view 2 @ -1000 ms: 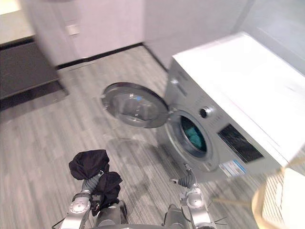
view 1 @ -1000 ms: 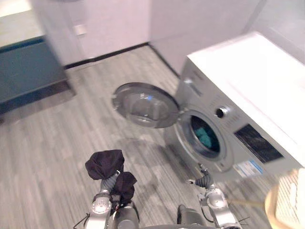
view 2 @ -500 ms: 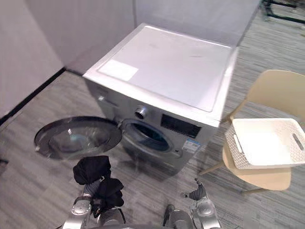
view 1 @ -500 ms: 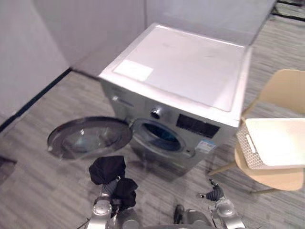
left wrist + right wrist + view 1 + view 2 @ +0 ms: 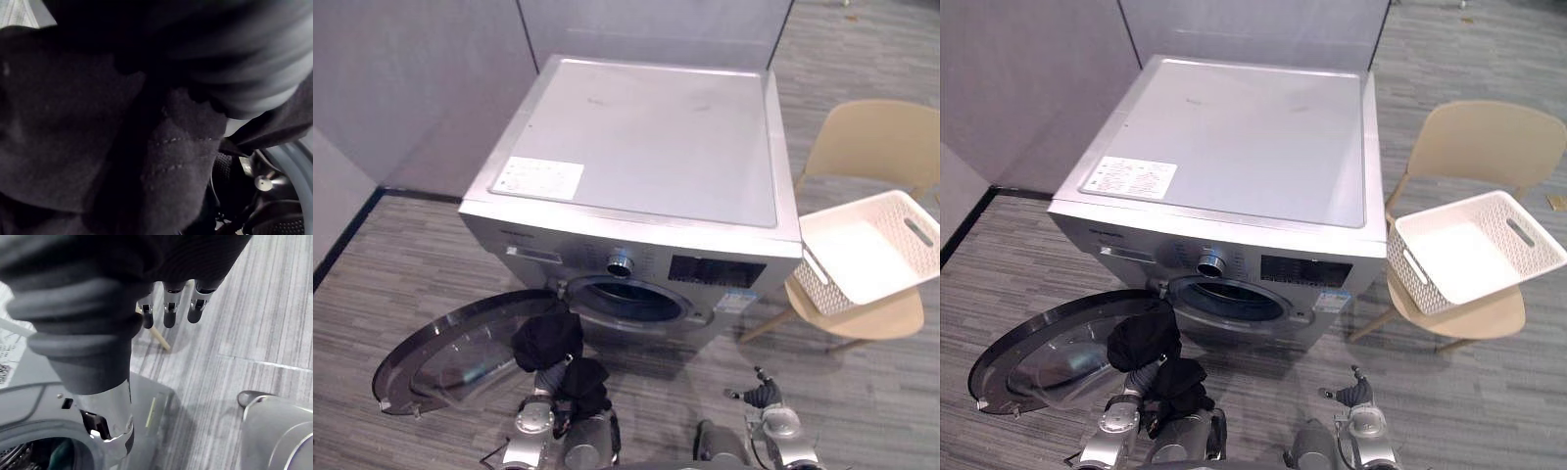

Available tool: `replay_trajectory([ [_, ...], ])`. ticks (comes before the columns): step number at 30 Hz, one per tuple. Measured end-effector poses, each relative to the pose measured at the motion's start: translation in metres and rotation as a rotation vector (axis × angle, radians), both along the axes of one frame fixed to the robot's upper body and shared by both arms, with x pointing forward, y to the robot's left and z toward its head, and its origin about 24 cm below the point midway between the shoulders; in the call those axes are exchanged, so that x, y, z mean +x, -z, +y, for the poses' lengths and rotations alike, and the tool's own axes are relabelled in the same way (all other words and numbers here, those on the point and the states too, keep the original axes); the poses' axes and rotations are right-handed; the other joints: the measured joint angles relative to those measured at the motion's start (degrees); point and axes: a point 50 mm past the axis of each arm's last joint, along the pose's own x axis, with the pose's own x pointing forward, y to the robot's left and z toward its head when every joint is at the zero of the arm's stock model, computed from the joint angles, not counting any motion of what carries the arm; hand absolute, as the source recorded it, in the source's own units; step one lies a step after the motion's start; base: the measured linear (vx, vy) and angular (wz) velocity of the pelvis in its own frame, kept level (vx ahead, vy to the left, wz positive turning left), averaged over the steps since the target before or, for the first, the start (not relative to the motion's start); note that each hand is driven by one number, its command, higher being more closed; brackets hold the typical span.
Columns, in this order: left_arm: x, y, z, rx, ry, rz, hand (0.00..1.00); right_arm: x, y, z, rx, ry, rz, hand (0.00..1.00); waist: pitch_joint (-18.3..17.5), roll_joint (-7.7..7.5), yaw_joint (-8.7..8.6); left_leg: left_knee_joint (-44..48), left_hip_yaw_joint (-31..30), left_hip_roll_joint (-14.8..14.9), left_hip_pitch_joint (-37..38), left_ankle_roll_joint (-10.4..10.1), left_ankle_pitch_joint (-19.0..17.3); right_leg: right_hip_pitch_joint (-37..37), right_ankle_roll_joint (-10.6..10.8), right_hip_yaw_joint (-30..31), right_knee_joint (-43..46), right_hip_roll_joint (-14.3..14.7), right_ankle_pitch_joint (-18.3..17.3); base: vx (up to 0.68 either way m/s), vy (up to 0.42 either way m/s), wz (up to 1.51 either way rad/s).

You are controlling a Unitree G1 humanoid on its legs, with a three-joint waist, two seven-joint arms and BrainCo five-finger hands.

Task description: Pick up the laundry basket with both hands and put the clothes into the washing machine.

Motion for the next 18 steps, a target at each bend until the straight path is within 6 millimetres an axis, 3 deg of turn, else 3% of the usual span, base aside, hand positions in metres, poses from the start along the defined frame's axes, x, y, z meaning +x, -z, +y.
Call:
replay_trajectory([
  [4,0.03,-0.022,-0.002,-0.005,-0.028,-0.124,1.0,0.024,-0.015,0.004,-0.005,-0.006,-0.09,0.0,3.97,-0.92,-0.05,10.0,1.63,1.57,-8.53,0.62,-4.0,-10.57,0.14,0.46,11.07,-0.38,-4.02,-0.17,0.012,-0.33],
  [6,0.055,-0.042,-0.005,-0.013,-0.046,-0.219,1.0,0.043,-0.031,0.006,-0.011,-0.003,-0.18,0.0,7.03,-1.71,-0.64,17.04,1.69,2.38,-15.06,0.79,-6.71,-17.75,0.1,0.55,19.02,-1.11,-6.97,-0.17,-0.028,-0.05],
  [8,0.07,-0.054,-0.007,-0.009,-0.054,-0.271,1.0,0.056,-0.042,0.007,-0.022,0.003,-0.241,0.0,8.86,-1.95,-1.06,21.38,1.73,3.35,-18.76,0.95,-7.89,-21.89,-0.08,1.21,23.63,-0.93,-8.32,-0.17,-0.027,-0.12],
  [9,0.084,-0.069,-0.009,-0.012,-0.075,-0.334,1.0,0.071,-0.057,0.009,-0.034,0.007,-0.313,0.0,9.43,-2.25,-1.09,26.05,2.03,4.58,-23.73,1.08,-9.29,-27.76,-0.35,2.12,28.5,-0.62,-9.39,-0.19,-0.02,-0.31],
  [11,0.101,-0.088,-0.012,-0.008,-0.081,-0.411,1.0,0.086,-0.073,0.01,-0.049,0.01,-0.388,0.0,10.74,-2.42,-1.11,30.07,2.18,5.86,-28.03,1.22,-10.2,-32.69,-0.44,3.09,32.55,0.24,-10.01,-0.14,-0.018,-0.3],
  [15,0.142,-0.153,-0.024,-0.008,-0.074,-0.641,1.0,0.119,-0.116,0.016,-0.068,0.015,-0.569,0.0,13.45,-2.53,-1.26,37.77,2.11,8.46,-37.89,1.53,-11.3,-43.83,-1.03,4.22,40.31,1.99,-10.62,-0.13,-0.048,-0.23],
  [16,0.153,-0.183,-0.027,-0.005,-0.069,-0.745,1.0,0.124,-0.129,0.018,-0.071,0.018,-0.626,0.0,13.96,-2.52,-1.33,39.94,2.07,9.1,-41.41,1.6,-11.42,-47.69,-1.2,4.42,42.73,2.22,-10.73,-0.1,-0.065,-0.1],
  [17,0.157,-0.196,-0.028,-0.001,-0.068,-0.788,1.0,0.126,-0.133,0.018,-0.072,0.02,-0.644,0.0,13.97,-2.54,-1.43,40.76,2.01,9.35,-42.89,1.65,-11.45,-49.25,-1.25,4.48,43.58,2.34,-10.76,-0.13,-0.084,-0.08],
  [18,0.165,-0.223,-0.028,0.013,-0.066,-0.875,1.0,0.128,-0.14,0.019,-0.075,0.023,-0.676,0.0,14.36,-2.57,-1.61,42.32,1.67,9.68,-45.44,1.61,-11.51,-51.88,-1.34,4.63,45.22,2.66,-10.89,-0.08,-0.061,-0.04],
])
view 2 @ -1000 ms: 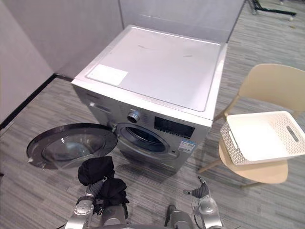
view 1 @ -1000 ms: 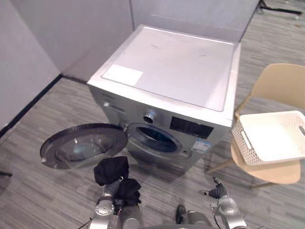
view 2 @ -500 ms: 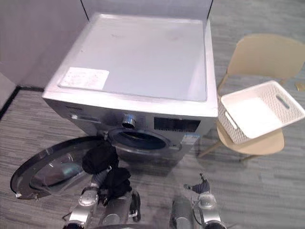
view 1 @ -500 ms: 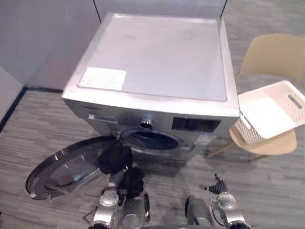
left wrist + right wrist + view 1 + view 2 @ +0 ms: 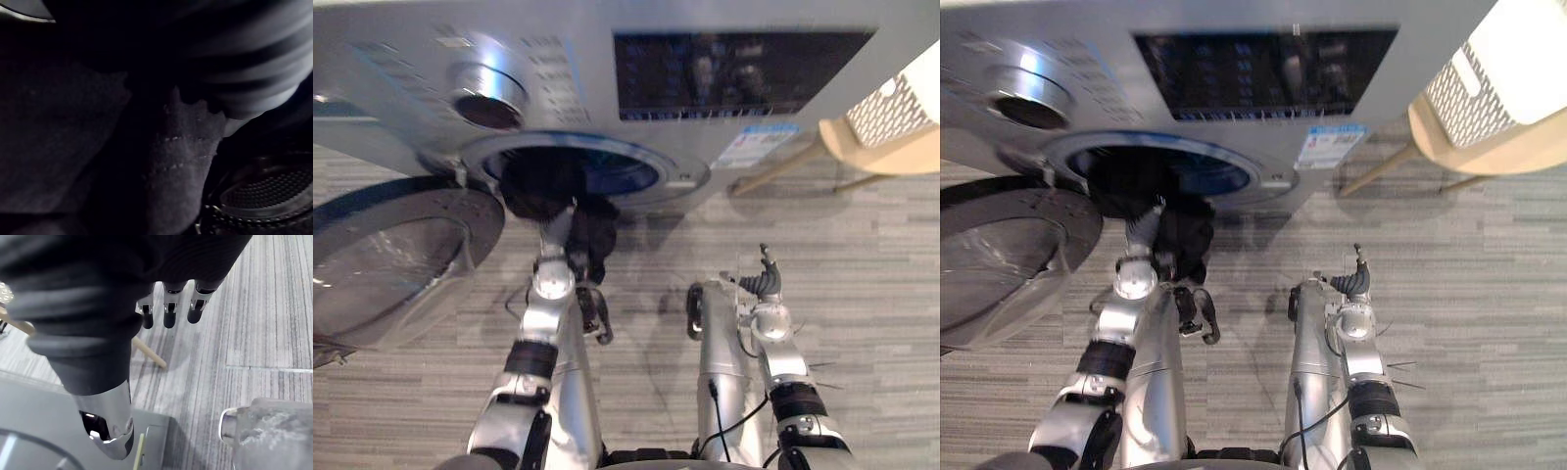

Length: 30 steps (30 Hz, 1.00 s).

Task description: Pick up the laundry basket with both hands and put the clothes into the washing machine.

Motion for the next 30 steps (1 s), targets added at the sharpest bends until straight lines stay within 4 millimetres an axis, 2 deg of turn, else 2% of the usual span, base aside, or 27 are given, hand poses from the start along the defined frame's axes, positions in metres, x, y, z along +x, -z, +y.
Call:
replay_trajectory([
  [1,0.004,-0.015,0.001,0.011,-0.005,-0.046,1.0,0.001,-0.003,0.0,-0.001,0.001,-0.012,0.0,0.3,0.0,-0.09,0.81,-0.21,0.21,-1.19,-0.07,-0.08,-1.19,0.07,0.04,0.82,0.18,-0.11,-0.11,-0.079,-0.04],
  [3,0.013,-0.069,0.01,0.066,-0.049,-0.206,1.0,0.002,-0.012,0.002,-0.004,0.005,-0.055,0.0,0.75,-0.09,-1.37,3.36,-0.96,0.56,-5.32,-0.08,-0.17,-5.28,-0.07,0.03,3.52,0.36,-0.4,-0.11,-0.084,0.03],
  [4,0.013,-0.084,0.013,0.08,-0.062,-0.253,1.0,0.003,-0.015,0.002,-0.006,0.006,-0.07,0.0,1.0,-0.13,-1.58,3.86,-1.0,0.65,-6.13,-0.08,-0.17,-6.14,-0.06,0.12,4.04,0.42,-0.4,-0.11,-0.083,0.02],
  [6,0.01,-0.135,0.02,0.144,-0.115,-0.412,1.0,0.003,-0.02,0.002,-0.01,0.005,-0.103,0.0,1.13,-0.15,-2.34,5.54,-1.16,1.24,-9.33,0.01,-0.21,-9.46,-0.05,0.3,5.53,0.83,-0.38,-0.11,-0.085,-0.07],
  [7,0.009,-0.147,0.02,0.171,-0.127,-0.447,1.0,0.003,-0.022,0.002,-0.005,0.003,-0.111,0.0,1.16,-0.15,-2.33,5.87,-1.23,1.57,-10.01,0.04,-0.23,-10.11,-0.01,0.3,5.68,1.15,-0.33,-0.09,-0.071,-0.14],
  [9,0.001,-0.19,0.018,0.283,-0.195,-0.577,1.0,0.004,-0.032,0.003,-0.013,-0.003,-0.167,0.0,1.24,-0.28,-2.72,6.71,-1.54,2.09,-12.66,0.05,-0.22,-12.71,0.02,0.27,6.14,1.75,0.06,-0.05,-0.049,-0.13],
  [10,-0.001,-0.2,0.017,0.317,-0.213,-0.607,1.0,0.004,-0.034,0.003,-0.014,-0.005,-0.18,0.0,1.37,-0.44,-2.73,6.92,-1.57,2.43,-13.21,0.05,-0.22,-13.23,0.0,0.28,6.17,2.04,0.22,-0.03,-0.045,-0.14],
  [12,-0.006,-0.239,0.011,0.495,-0.329,-0.705,1.0,0.004,-0.044,0.004,-0.019,-0.016,-0.242,0.0,2.11,-1.0,-2.91,7.37,-1.88,2.73,-15.32,0.06,-0.2,-15.26,0.03,0.12,6.31,2.45,0.57,-0.02,-0.036,-0.09],
  [13,-0.007,-0.248,0.009,0.541,-0.363,-0.723,1.0,0.005,-0.045,0.005,-0.02,-0.019,-0.255,0.0,2.28,-1.29,-2.97,7.44,-1.83,2.86,-15.73,0.06,-0.2,-15.74,0.07,0.19,6.31,2.6,0.65,-0.01,-0.024,-0.06],
  [15,-0.012,-0.279,0.003,0.699,-0.501,-0.78,1.0,0.004,-0.05,0.005,-0.028,-0.029,-0.3,0.0,2.57,-1.68,-3.18,7.71,-1.94,3.43,-17.92,0.07,-0.2,-17.62,0.23,0.11,5.84,3.25,1.21,0.0,-0.013,-0.15],
  [17,-0.018,-0.298,0.001,0.756,-0.577,-0.817,1.0,0.004,-0.053,0.006,-0.034,-0.034,-0.323,0.0,2.99,-1.95,-3.64,7.75,-2.13,3.6,-19.4,0.09,-0.19,-18.88,0.31,-0.05,5.35,3.49,1.64,0.01,0.002,-0.12],
  [19,-0.021,-0.312,0.0,0.819,-0.649,-0.836,1.0,0.003,-0.052,0.009,-0.041,-0.051,-0.331,0.0,3.37,-2.22,-4.5,7.96,-2.33,3.56,-20.87,0.1,-0.18,-20.01,0.36,-0.21,5.3,3.44,1.67,0.01,0.005,-0.02],
  [22,-0.024,-0.323,-0.003,0.867,-0.703,-0.843,1.0,-0.001,-0.048,0.007,-0.051,-0.046,-0.324,0.0,3.74,-2.37,-4.64,8.1,-2.47,3.56,-22.3,0.11,-0.18,-21.25,0.36,-0.35,5.3,3.42,1.67,0.0,0.0,0.0],
  [23,-0.024,-0.325,-0.002,0.865,-0.716,-0.843,0.0,-0.002,-0.047,0.006,-0.053,-0.039,-0.321,0.0,3.93,-2.38,-4.66,8.14,-2.55,3.56,-22.59,0.11,-0.18,-21.51,0.36,-0.45,5.32,3.41,1.67,0.0,0.0,0.0],
  [30,-0.018,-0.323,0.009,0.876,-0.774,-0.779,0.0,-0.006,-0.043,0.003,-0.076,-0.03,-0.318,0.0,4.24,-2.33,-4.54,8.76,-4.03,3.51,-24.59,0.08,-0.2,-22.31,0.36,-1.72,5.5,3.22,1.62,0.0,0.0,0.0],
])
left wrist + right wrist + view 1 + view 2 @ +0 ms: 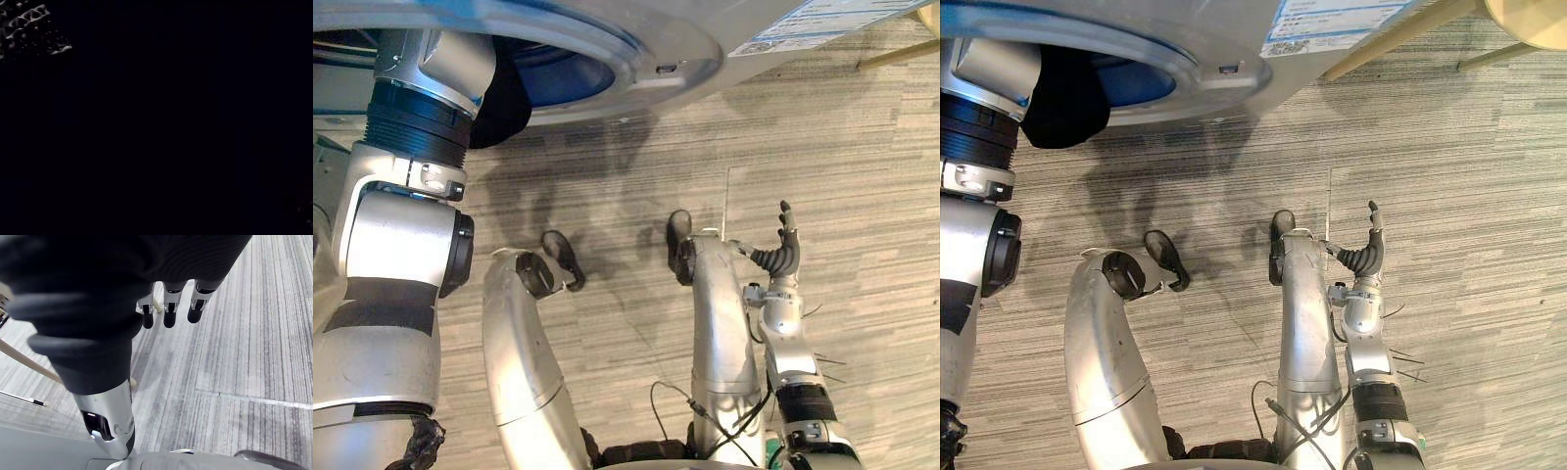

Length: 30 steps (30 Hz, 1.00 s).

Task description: Pick up the laundry basket with both hands and put the clothes into the washing machine.

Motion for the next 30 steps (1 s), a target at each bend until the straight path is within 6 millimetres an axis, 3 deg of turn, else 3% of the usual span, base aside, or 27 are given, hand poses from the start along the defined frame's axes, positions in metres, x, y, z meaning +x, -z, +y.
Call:
replay_trajectory([
  [13,0.027,0.019,-0.015,0.087,0.115,0.324,0.0,-0.001,-0.004,-0.008,-0.03,-0.002,0.019,0.0,0.03,0.05,0.06,2.16,-0.64,-1.95,-1.01,0.35,0.38,-0.82,-0.05,0.25,3.96,-1.9,-1.0,-0.02,-0.016,0.1],
  [19,0.029,0.026,-0.002,-0.048,0.243,0.338,0.0,-0.001,-0.006,-0.007,-0.031,-0.015,0.023,0.0,0.05,0.07,0.23,1.24,-0.77,-2.66,-0.63,-0.08,0.96,-0.67,-0.17,0.06,3.98,-2.27,-1.07,0.01,-0.018,0.06],
  [25,0.026,0.054,0.011,-0.189,0.401,0.322,0.0,-0.002,-0.004,-0.014,-0.029,0.013,0.051,0.0,0.1,0.18,1.32,-1.31,-2.01,-4.05,1.11,-1.05,3.21,1.59,-1.51,-1.52,3.48,-3.35,-1.78,-0.01,-0.056,0.2],
  [28,0.014,0.071,0.023,-0.253,0.47,0.26,0.0,-0.002,-0.003,-0.015,-0.027,0.027,0.062,0.0,0.05,0.27,1.88,-3.83,-3.07,-4.83,2.09,-2.09,4.89,3.02,-2.19,-2.88,2.15,-4.11,-1.7,-0.03,-0.079,0.19],
  [30,0.009,0.093,0.033,-0.312,0.503,0.246,0.0,-0.003,-0.004,-0.015,-0.02,0.038,0.063,0.0,-0.06,0.48,2.16,-5.18,-3.9,-4.95,2.75,-2.61,5.69,4.08,-3.07,-4.11,1.35,-4.31,-1.71,-0.01,-0.068,0.14],
])
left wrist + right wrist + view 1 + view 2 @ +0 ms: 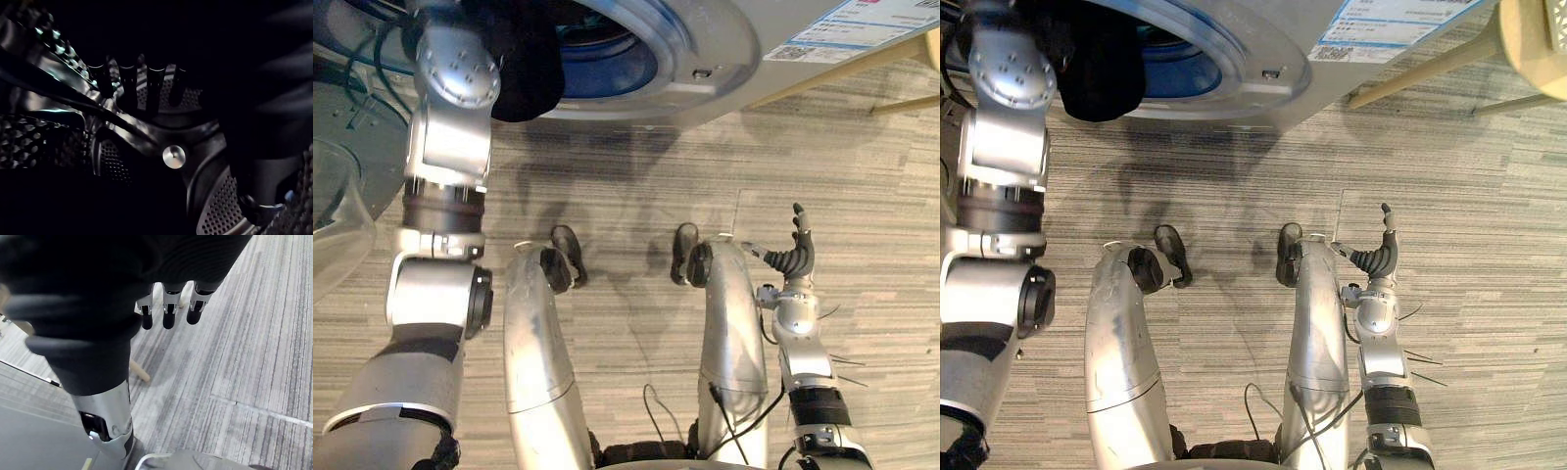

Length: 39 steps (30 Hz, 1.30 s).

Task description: Pick up the laundry basket with both hands and put the clothes into the washing machine.

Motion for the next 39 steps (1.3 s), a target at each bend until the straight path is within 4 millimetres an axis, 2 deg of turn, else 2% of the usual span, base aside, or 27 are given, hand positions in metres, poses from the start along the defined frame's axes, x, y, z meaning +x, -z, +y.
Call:
replay_trajectory([
  [1,0.0,0.007,0.002,-0.017,0.011,0.008,0.0,0.0,0.0,0.0,0.0,0.004,0.0,0.0,0.0,0.0,0.11,-0.48,-0.12,-0.08,0.23,-0.17,0.33,0.25,-0.2,-0.25,-0.2,-0.16,-0.02,0.01,-0.072,0.15],
  [3,0.0,0.036,0.008,-0.095,0.035,0.048,0.0,-0.001,0.0,-0.001,0.0,0.009,0.002,0.0,-0.01,0.01,0.7,-1.58,-0.42,-0.21,1.13,-0.73,0.87,1.07,-0.76,-0.78,-0.64,-0.27,-0.13,0.02,-0.078,0.11],
  [4,0.002,0.066,0.01,-0.149,0.049,0.115,0.0,-0.001,-0.001,-0.002,0.001,0.011,0.001,0.0,-0.15,0.23,1.39,-2.51,-0.68,-0.22,2.15,-1.26,1.2,1.98,-1.2,-1.26,-1.15,-0.26,-0.24,0.02,-0.068,0.07],
  [6,0.002,0.095,0.009,-0.204,0.066,0.182,0.0,0.0,0.0,0.001,0.009,0.006,0.002,0.0,-0.18,0.29,1.89,-3.55,-0.89,-0.24,3.39,-1.75,1.48,3.15,-1.58,-1.8,-1.68,-0.3,-0.43,0.02,-0.07,0.08],
  [7,0.0,0.126,0.002,-0.278,0.103,0.25,0.0,-0.001,0.002,0.004,0.025,0.006,0.01,0.0,-0.26,0.29,2.78,-4.69,-0.92,-0.34,4.86,-2.25,1.77,4.45,-2.07,-2.1,-2.15,-0.31,-0.69,0.02,-0.061,0.09],
  [10,-0.008,0.17,-0.012,-0.41,0.157,0.334,0.0,0.001,0.007,0.017,0.065,-0.027,0.029,0.0,-0.75,0.44,3.14,-6.35,-1.16,-0.87,6.79,-2.99,2.31,6.35,-2.79,-2.57,-2.9,-0.45,-1.1,0.02,-0.066,0.12],
  [12,-0.018,0.216,-0.025,-0.581,0.211,0.448,0.0,0.0,0.01,0.02,0.081,-0.033,0.046,0.0,-3.5,1.25,3.23,-7.72,-1.7,-1.02,7.04,-3.39,2.54,6.91,-3.25,-3.45,-3.86,-0.52,-1.35,0.01,-0.053,0.11],
  [15,-0.029,0.253,-0.036,-0.787,0.295,0.519,0.0,-0.001,0.011,0.018,0.079,-0.027,0.049,0.0,-5.4,1.34,3.68,-9.18,-1.66,-1.03,8.45,-4.09,2.95,7.98,-3.4,-3.7,-4.57,-0.49,-1.34,0.01,-0.045,0.03],
  [18,-0.03,0.261,-0.037,-0.879,0.351,0.524,0.0,-0.001,0.013,0.017,0.082,-0.022,0.057,0.0,-5.87,1.45,3.99,-10.09,-1.97,-0.96,8.62,-4.63,3.27,8.08,-3.44,-4.21,-5.21,-0.37,-1.33,-0.01,-0.051,0.0],
  [22,-0.024,0.267,-0.039,-0.909,0.372,0.556,0.0,-0.001,0.019,0.017,0.105,-0.015,0.084,0.0,-5.93,1.42,4.06,-9.79,-2.54,-0.82,7.43,-4.65,3.28,7.31,-3.45,-4.72,-5.26,-0.23,-1.31,0.0,0.002,-0.01],
  [26,-0.007,0.272,-0.042,-0.922,0.369,0.622,0.0,0.002,0.021,0.019,0.117,-0.01,0.097,0.0,-5.95,1.4,3.99,-7.33,-3.37,-0.12,3.75,-4.24,3.01,4.76,-3.68,-5.04,-4.24,0.23,-1.17,0.0,0.021,-0.07],
  [29,0.005,0.258,-0.04,-0.912,0.386,0.606,0.0,0.006,0.016,0.021,0.123,-0.011,0.081,0.0,-5.94,1.38,3.64,-5.65,-3.65,-0.03,1.55,-3.97,2.84,2.86,-3.67,-4.95,-3.08,0.23,-1.16,0.0,0.016,-0.02],
  [35,0.032,0.212,-0.03,-0.97,0.471,0.502,0.0,0.017,0.005,0.025,0.142,-0.026,0.052,0.0,-5.84,1.05,2.36,-3.97,-3.53,0.23,-1.61,-3.61,2.66,-0.58,-2.64,-4.07,-2.09,0.76,-0.59,-0.02,0.013,-0.08],
  [37,0.038,0.197,-0.026,-0.987,0.494,0.469,0.0,0.02,0.001,0.028,0.13,-0.044,0.04,0.0,-5.55,0.45,1.97,-3.29,-3.5,1.0,-2.59,-3.48,2.59,-1.48,-2.5,-3.84,-2.08,1.4,-0.22,-0.02,0.014,-0.19],
  [39,0.043,0.178,-0.018,-0.991,0.51,0.425,0.0,0.023,-0.003,0.036,0.136,-0.069,0.028,0.0,-4.73,-1.09,0.7,-3.01,-3.22,1.18,-2.91,-3.33,2.5,-1.98,-2.96,-3.56,-2.07,1.5,0.31,0.01,0.012,-0.11],
])
